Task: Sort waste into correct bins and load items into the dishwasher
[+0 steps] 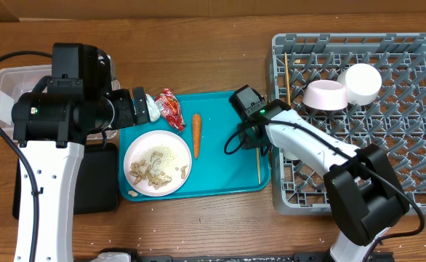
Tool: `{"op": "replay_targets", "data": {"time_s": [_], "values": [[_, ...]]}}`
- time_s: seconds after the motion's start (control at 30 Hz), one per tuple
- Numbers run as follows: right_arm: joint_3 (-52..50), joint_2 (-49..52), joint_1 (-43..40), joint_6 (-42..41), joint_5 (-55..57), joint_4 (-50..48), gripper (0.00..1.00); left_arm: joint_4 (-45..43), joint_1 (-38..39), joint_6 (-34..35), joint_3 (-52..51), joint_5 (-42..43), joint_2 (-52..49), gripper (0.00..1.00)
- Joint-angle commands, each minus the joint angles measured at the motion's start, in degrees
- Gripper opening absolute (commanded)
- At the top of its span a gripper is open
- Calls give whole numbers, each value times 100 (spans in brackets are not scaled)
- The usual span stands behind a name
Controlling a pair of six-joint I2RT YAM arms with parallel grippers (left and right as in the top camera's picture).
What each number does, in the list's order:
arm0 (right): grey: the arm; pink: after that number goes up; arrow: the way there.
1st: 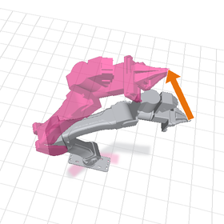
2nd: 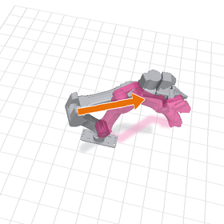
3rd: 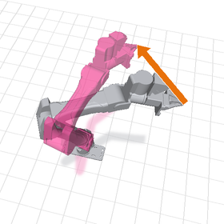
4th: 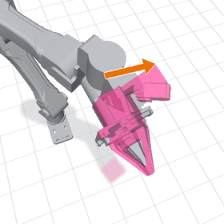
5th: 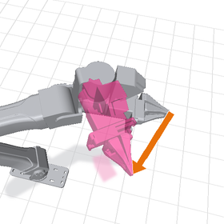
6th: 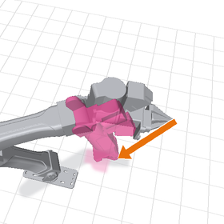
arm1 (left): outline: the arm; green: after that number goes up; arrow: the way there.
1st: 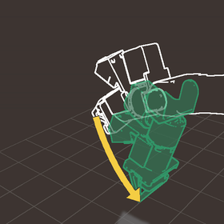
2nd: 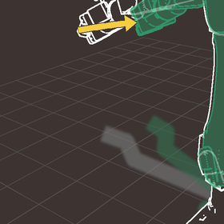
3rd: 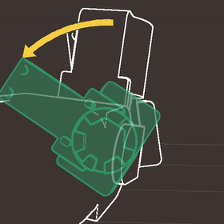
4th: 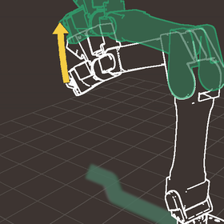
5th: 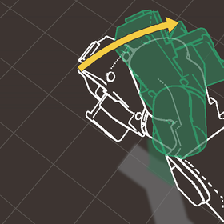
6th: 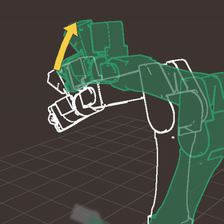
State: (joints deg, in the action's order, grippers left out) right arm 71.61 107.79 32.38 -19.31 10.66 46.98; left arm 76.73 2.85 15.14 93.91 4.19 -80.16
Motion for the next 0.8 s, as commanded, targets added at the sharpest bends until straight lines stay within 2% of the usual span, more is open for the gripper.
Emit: {"op": "replay_targets", "data": {"time_s": [0.0,0.17,0.4,0.57,0.77], "values": [[17,94,11,-68,2,-63,38,-9,-24,96,59,-33,-42,100],[-15,442,22,-72,-352,-90,36,-9,-24,96,59,-33,-42,100],[50,632,52,-66,-647,9,13,-9,-24,96,59,-33,-42,100],[378,433,221,-59,-776,286,4,-9,-26,96,59,-33,-42,100],[1207,-179,356,-46,-774,826,4,-9,-26,96,59,-33,-42,100]]}}
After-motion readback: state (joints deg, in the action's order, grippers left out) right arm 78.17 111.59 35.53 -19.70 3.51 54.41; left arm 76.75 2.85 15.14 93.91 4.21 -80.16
